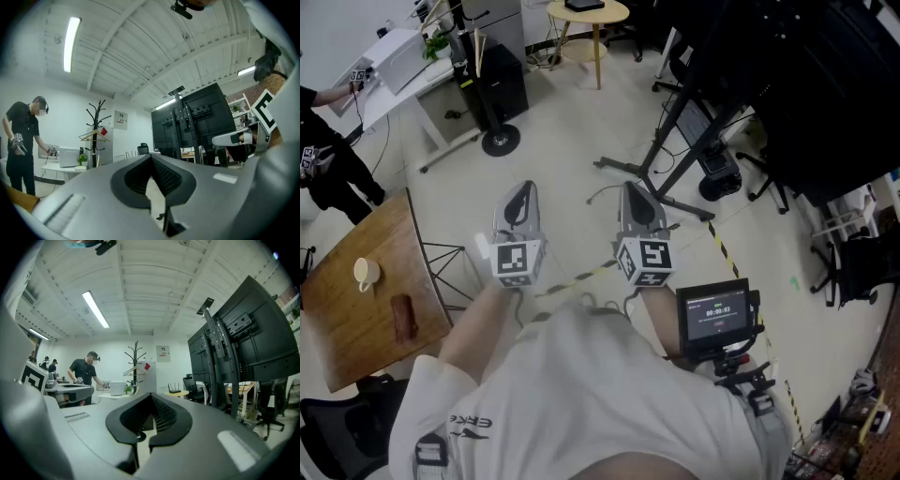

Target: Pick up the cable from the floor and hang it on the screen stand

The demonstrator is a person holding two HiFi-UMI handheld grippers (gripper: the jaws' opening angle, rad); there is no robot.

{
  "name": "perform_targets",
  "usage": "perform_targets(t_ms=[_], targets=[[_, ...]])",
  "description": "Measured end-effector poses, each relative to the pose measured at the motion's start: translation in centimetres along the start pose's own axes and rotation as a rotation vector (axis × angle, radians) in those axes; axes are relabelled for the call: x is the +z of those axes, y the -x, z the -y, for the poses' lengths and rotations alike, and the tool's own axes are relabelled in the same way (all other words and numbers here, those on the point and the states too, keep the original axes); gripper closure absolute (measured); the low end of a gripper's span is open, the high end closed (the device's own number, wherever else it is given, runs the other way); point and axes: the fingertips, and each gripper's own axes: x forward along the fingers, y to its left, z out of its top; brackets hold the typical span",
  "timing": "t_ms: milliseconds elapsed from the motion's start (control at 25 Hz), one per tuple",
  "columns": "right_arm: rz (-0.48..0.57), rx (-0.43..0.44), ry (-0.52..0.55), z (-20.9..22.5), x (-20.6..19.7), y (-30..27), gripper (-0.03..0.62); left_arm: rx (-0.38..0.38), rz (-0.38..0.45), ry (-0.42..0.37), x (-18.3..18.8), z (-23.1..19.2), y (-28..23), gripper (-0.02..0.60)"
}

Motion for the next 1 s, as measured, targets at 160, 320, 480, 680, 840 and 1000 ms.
perform_targets(t_ms=[160,320,480,680,840,1000], targets=[[-0.005,-0.01,0.001,3.7,-0.1,-1.9,0.58,-0.009,0.02,-0.012,0.8,1.8,-3.9,0.578],[-0.008,-0.023,-0.006,6.5,0.1,-4.3,0.58,-0.023,0.017,-0.007,0.6,2.7,-7.7,0.578],[-0.012,-0.04,-0.006,8.3,0.0,-6.8,0.58,-0.039,0.021,-0.012,0.4,2.5,-11.3,0.578],[-0.023,-0.069,0.004,10.1,-0.6,-10.8,0.58,-0.062,0.019,0.001,-1.0,1.4,-16.5,0.578],[-0.023,-0.098,0.016,11.4,-0.5,-15.2,0.58,-0.092,0.031,0.012,-1.4,0.0,-21.6,0.578],[-0.009,-0.119,0.031,12.1,1.0,-20.3,0.58,-0.119,0.054,0.019,-0.7,-2.1,-26.9,0.578]])
